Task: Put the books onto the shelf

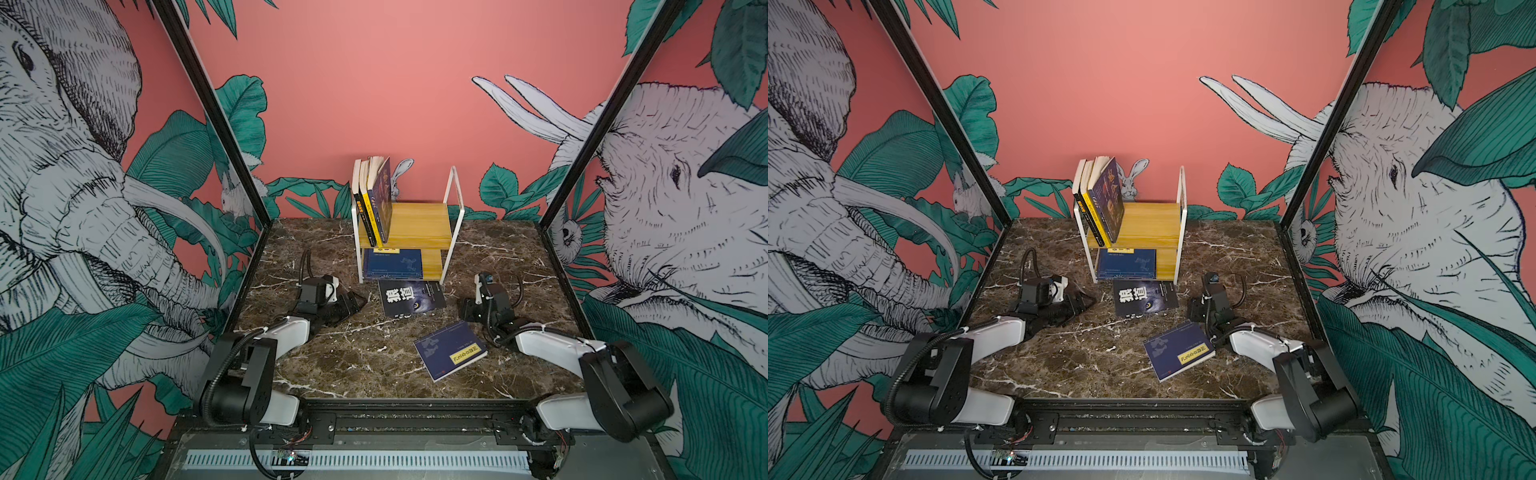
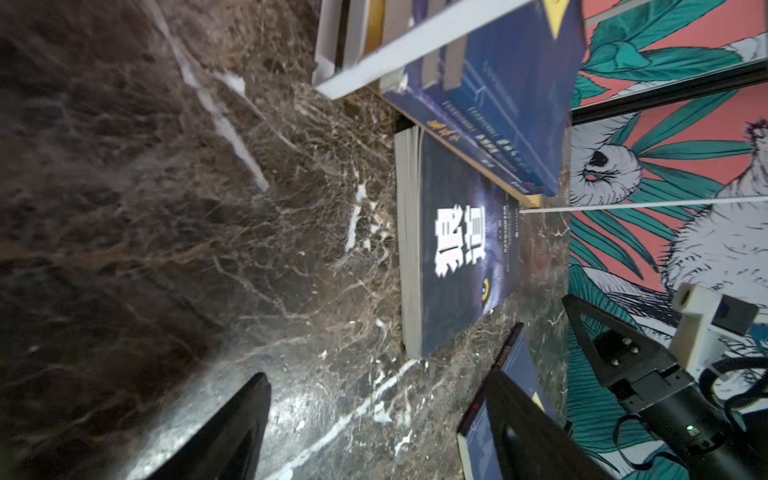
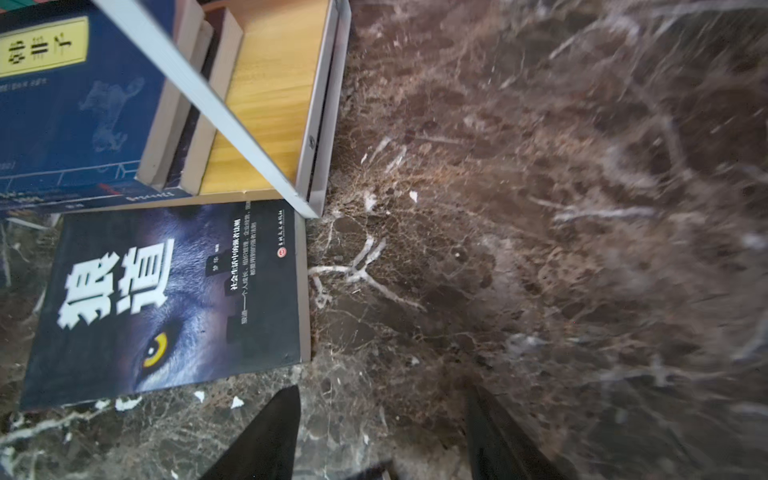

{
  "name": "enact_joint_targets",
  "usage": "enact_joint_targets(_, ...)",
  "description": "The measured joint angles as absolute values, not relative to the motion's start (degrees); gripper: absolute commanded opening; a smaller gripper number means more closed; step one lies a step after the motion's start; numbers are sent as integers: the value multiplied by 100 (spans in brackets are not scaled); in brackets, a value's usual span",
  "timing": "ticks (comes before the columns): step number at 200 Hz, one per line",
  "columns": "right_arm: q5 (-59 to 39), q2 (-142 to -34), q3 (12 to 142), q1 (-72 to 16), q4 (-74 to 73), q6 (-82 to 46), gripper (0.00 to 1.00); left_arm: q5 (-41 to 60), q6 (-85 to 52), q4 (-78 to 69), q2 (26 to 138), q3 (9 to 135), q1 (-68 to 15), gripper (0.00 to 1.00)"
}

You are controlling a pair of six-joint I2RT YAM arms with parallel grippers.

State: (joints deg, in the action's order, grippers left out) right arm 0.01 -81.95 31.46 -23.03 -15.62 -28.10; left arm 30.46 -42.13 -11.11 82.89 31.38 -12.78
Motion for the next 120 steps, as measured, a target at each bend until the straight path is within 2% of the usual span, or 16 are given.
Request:
enact_joint_targets(47,-633,-9406,3680,-2215,-2318,-3197,52,2974,-4388,-1258,8958,3492,-1743,76)
enact_joint_targets(81,-1020,-10044,3892,-2217,-2875,-3492,44,3046,-4484,-1413,9360,3774,-1831,71)
enact_joint_targets(120,-1315,-10296,3922,-2239,-3339,-3739,39,3140,-4569,-1498,9741,4042,-1857,55)
